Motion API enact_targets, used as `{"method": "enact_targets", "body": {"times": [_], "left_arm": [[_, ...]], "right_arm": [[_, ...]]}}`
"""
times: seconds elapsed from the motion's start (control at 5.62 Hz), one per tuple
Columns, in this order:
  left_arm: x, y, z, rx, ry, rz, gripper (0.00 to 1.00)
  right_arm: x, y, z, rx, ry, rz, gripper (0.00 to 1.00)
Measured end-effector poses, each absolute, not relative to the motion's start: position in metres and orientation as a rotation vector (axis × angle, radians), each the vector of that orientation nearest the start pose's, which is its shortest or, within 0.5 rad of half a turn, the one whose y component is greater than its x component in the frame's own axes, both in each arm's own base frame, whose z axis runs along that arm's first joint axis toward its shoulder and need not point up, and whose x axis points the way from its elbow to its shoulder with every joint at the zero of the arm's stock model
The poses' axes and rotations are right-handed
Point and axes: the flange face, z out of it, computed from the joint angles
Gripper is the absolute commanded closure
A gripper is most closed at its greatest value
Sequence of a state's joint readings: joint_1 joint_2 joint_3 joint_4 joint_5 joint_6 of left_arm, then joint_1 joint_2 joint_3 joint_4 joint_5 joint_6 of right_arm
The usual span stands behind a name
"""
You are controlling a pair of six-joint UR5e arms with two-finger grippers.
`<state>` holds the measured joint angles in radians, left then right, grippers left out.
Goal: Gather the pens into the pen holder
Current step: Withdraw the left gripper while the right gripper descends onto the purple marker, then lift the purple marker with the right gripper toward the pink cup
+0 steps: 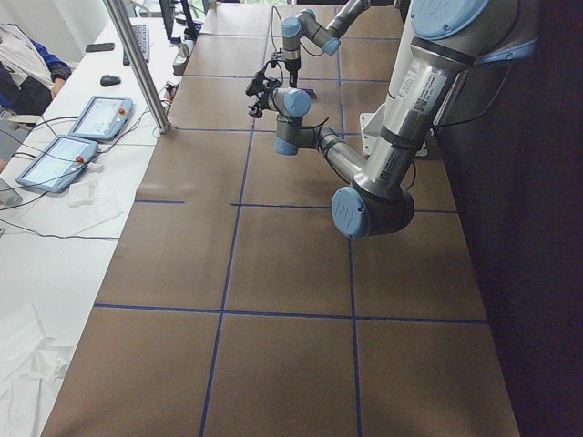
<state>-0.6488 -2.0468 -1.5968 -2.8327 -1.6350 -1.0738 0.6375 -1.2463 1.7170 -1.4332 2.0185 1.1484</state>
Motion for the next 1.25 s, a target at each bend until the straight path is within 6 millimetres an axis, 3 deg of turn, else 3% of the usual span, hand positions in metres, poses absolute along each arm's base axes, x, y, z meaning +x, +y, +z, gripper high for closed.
{"method": "enact_targets", "body": {"times": [0.18, 0.36, 0.71, 1.07, 1.25], "left_arm": [[0.409, -0.478, 0.246, 0.893, 1.485, -0.042, 0.0], [0.388, -0.491, 0.27, 0.827, 1.436, -0.013, 0.0], [0.322, -0.522, 0.327, 0.664, 1.33, 0.022, 0.0], [0.277, -0.523, 0.398, 0.629, 1.209, 0.087, 0.0], [0.266, -0.519, 0.422, 0.636, 1.165, 0.12, 0.0]], "right_arm": [[-0.435, -0.439, 0.388, -0.051, -0.761, 0.067, 1.0], [-0.42, -0.438, 0.358, -0.001, -0.807, 0.072, 1.0], [-0.388, -0.44, 0.287, 0.167, -0.892, 0.118, 1.0], [-0.384, -0.444, 0.198, 0.419, -0.971, 0.22, 1.0], [-0.401, -0.424, 0.168, 0.57, -1.047, 0.231, 1.0]]}}
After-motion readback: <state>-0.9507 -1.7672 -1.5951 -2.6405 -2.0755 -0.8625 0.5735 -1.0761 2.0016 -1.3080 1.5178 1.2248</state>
